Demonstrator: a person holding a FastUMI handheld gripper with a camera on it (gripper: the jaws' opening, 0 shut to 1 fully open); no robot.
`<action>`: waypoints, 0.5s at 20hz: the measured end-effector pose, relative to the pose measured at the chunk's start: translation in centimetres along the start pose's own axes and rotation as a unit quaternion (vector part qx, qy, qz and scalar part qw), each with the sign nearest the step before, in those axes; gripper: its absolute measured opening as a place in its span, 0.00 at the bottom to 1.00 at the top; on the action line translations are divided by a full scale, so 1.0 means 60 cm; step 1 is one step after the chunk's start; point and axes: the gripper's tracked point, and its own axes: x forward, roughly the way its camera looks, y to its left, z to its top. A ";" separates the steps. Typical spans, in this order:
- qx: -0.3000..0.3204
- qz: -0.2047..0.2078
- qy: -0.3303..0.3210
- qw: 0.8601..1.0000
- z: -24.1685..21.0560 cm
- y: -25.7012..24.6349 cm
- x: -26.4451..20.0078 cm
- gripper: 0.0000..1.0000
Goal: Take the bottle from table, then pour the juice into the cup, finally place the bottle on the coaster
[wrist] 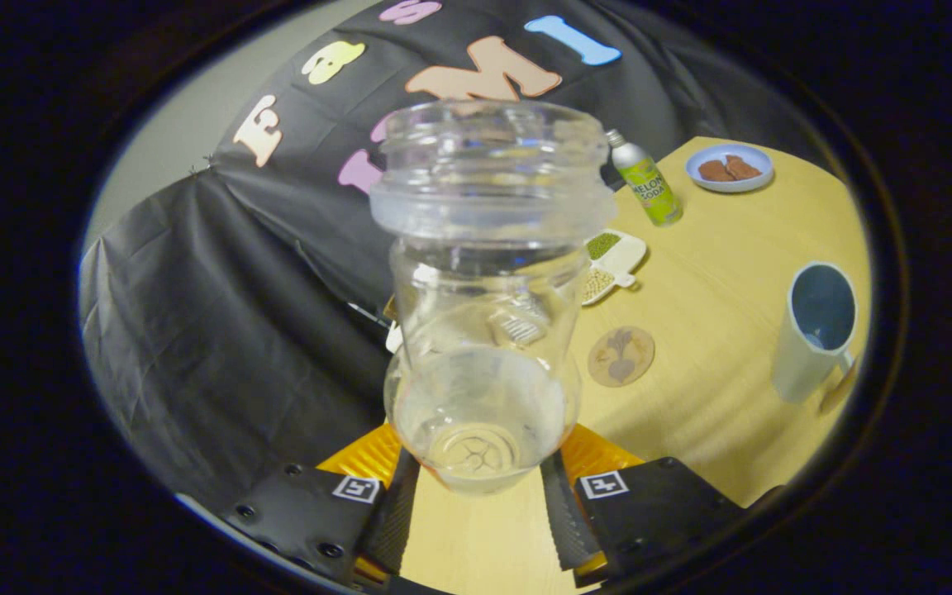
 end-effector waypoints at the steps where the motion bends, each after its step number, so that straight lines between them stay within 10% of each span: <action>1: 0.015 0.005 -0.002 1.000 0.004 -0.003 -0.001 0.72; 10: 0.108 0.024 -0.015 0.994 0.029 -0.032 -0.017 0.72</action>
